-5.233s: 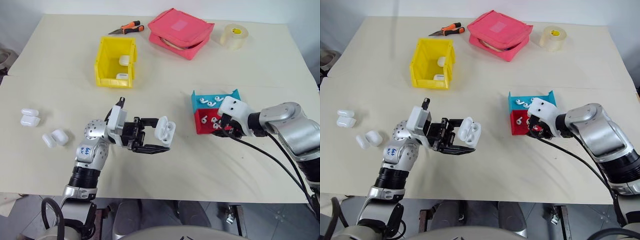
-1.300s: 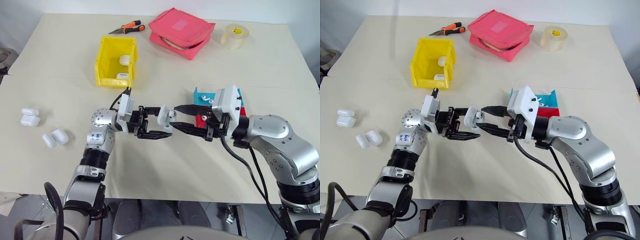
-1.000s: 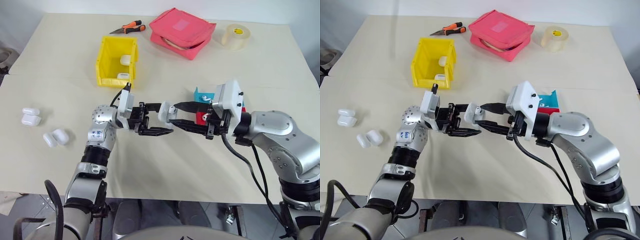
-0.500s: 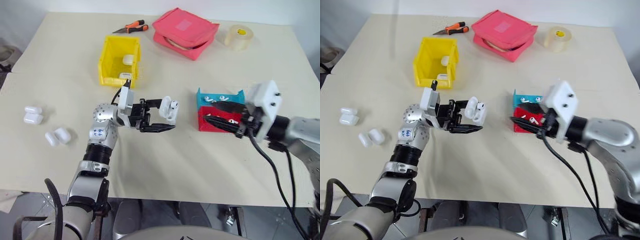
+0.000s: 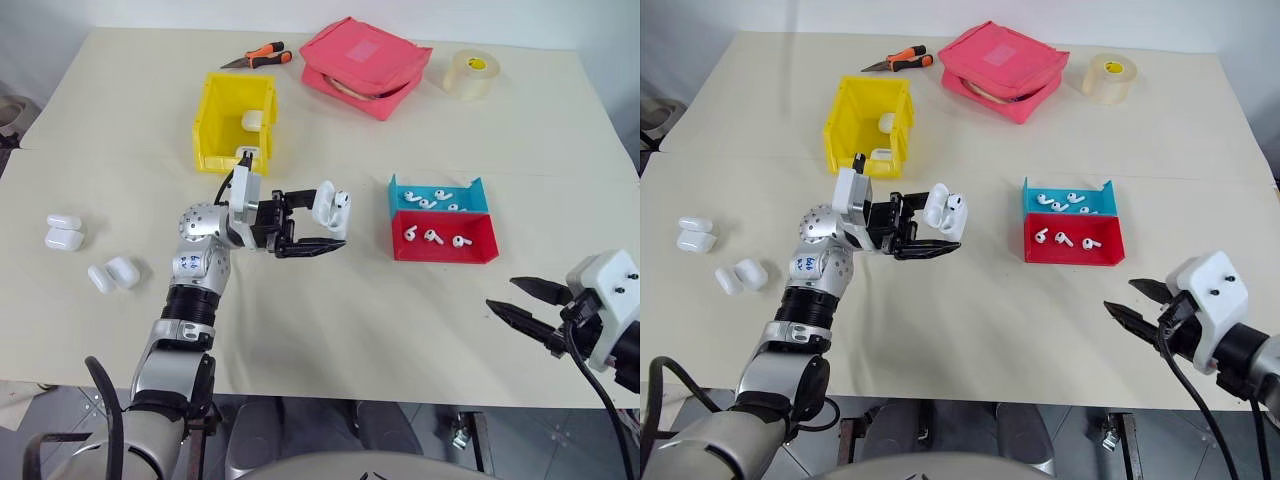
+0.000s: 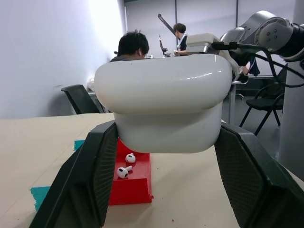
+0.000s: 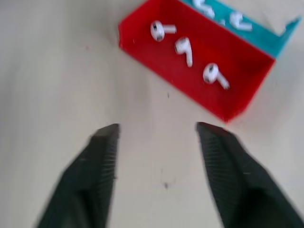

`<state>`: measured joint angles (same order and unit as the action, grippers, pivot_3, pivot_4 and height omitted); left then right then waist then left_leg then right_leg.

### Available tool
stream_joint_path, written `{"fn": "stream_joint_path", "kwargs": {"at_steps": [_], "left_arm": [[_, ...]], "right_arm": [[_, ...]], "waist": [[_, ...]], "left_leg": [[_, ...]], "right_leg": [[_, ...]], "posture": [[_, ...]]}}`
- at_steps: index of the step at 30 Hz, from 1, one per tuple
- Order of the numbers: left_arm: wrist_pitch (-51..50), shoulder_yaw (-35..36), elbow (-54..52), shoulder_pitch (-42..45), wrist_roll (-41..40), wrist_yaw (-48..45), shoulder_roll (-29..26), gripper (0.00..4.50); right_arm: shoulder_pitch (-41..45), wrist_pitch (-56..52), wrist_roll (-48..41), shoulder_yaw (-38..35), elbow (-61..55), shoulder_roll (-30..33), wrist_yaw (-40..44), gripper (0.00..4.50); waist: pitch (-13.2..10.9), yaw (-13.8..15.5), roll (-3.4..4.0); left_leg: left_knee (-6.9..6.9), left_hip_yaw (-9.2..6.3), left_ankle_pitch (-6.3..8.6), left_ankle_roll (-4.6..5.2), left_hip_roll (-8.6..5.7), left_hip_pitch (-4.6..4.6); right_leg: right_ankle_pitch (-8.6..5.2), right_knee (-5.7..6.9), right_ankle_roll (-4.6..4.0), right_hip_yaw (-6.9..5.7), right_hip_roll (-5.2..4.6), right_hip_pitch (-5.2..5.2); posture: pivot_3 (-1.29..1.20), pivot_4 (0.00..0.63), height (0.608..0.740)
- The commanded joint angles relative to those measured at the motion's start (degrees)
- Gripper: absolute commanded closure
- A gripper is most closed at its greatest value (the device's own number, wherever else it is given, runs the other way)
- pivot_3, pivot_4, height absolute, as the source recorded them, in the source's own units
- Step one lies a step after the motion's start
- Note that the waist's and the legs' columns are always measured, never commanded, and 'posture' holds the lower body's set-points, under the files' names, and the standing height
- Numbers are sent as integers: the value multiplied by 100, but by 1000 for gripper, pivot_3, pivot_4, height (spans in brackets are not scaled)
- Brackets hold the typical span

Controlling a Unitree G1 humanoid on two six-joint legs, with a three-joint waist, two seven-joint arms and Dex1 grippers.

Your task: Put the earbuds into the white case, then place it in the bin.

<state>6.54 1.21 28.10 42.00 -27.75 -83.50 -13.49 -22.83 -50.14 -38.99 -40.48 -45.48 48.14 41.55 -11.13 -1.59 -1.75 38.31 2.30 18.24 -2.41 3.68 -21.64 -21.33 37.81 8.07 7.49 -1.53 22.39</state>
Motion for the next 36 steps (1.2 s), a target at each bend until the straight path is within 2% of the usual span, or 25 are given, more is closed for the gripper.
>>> {"fn": "stream_joint_path", "kwargs": {"at_steps": [1,2,3,11,18,23,27,29,36], "left_arm": [[85,33,5,143,-45,-23,50,1763],[82,30,5,146,-46,-31,54,1763],[78,30,6,149,-47,-34,58,1763],[80,36,-28,129,-36,-7,69,1763],[61,40,-184,9,-54,42,44,1763],[83,44,-250,-51,-56,79,39,1763],[123,50,-331,-111,-48,122,19,1763],[100,52,-435,-177,-67,135,-20,1763],[57,100,-625,-325,-73,267,-162,1763]], "right_arm": [[-79,126,-45,-366,-221,-39,26,562],[-100,152,-46,-403,-240,-36,35,206],[-112,165,-40,-425,-250,-30,34,60],[254,129,0,-264,-171,153,-202,60],[1427,-180,60,654,238,742,-481,60],[2961,-169,496,2073,1226,1082,-582,60],[4014,-30,1109,3154,2132,1248,-483,958],[4437,139,1321,3476,2433,1225,-368,1625],[5778,232,1988,4500,3579,912,-106,1625]], "waist": [[0,1,0],[0,1,0],[0,2,0],[0,-1,0],[0,0,0],[0,-18,1],[0,-18,0],[0,-18,1],[0,-25,1]], "left_leg": [[-1,0,0,0,-1,0],[-2,0,0,0,0,0],[-3,0,0,0,-1,0],[-2,1,0,-1,0,0],[-3,5,-1,-1,1,2],[4,16,-1,-1,3,3],[0,19,-1,0,5,3],[-1,25,-2,-1,7,2],[1,39,-2,-2,19,0]], "right_leg": [[0,-2,0,0,0,0],[0,-4,0,0,0,0],[0,-4,0,1,0,0],[1,-4,2,2,0,1],[3,-4,4,9,0,4],[5,-4,8,14,-5,5],[5,-1,7,14,-10,14],[5,-1,7,14,-15,19],[5,0,7,14,-37,26]], "posture": [[0,150,740],[0,150,740],[0,150,740],[0,150,740],[0,150,740],[0,150,740],[0,150,740],[0,150,740],[0,150,740]]}}
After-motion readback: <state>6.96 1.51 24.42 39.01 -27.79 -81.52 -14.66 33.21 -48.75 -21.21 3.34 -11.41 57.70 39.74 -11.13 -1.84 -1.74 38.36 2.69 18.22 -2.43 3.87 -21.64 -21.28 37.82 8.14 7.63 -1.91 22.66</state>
